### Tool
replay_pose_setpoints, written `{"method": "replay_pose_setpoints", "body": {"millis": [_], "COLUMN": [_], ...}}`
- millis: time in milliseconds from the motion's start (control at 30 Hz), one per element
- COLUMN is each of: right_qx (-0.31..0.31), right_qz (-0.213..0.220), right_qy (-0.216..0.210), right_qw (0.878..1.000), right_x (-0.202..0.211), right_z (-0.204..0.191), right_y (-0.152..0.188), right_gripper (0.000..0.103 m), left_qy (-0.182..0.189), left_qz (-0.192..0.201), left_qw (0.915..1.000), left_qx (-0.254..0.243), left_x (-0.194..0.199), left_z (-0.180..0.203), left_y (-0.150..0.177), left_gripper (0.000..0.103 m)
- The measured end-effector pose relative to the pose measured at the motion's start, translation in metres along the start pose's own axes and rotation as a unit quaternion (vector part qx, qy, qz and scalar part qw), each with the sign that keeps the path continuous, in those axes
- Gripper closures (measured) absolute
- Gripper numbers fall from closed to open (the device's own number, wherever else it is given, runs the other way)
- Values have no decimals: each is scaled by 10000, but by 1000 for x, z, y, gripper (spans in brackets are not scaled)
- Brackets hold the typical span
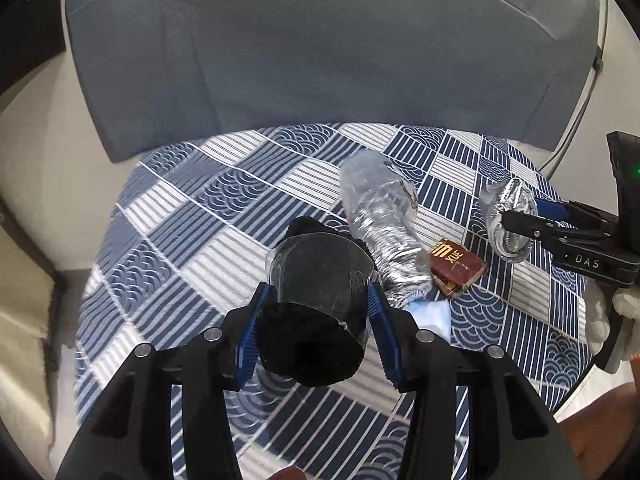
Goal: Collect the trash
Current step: 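Carry the black cup and foil wrapper with both tools over the bin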
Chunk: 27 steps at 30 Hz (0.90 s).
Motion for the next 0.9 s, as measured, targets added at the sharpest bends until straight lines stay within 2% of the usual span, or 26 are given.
{"method": "replay_pose_setpoints", "body": {"millis": [233,500,900], "right_qx": [55,105,168], "right_qz": [112,238,361], "right_qy": [-9,7,-80], "right_qw": [9999,9997,9992], "right_x": [28,63,123], "right_z": [-16,-32,-61], "right_y": [6,13,47], "right_gripper": [40,40,40], "left_qy": [-175,-113,158], "left_qz": [146,143,-63], "left_qw": [9994,9989,9990], "left_qx": [-244,-429,-415], "left_x": [48,95,138], "left_z": [-3,10,46], "left_y": [-3,10,69], "left_gripper": [56,56,56]}}
Point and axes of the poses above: each gripper's, at about its wrist camera, not at the fingertips, and x roughly against the way its jaws point, z to its right, y to its underside, the point moved 5 cm from there along -x, roughly the way its jaws point, and after that the axes turned 2 degrees about -z, right-handed, at the moved point
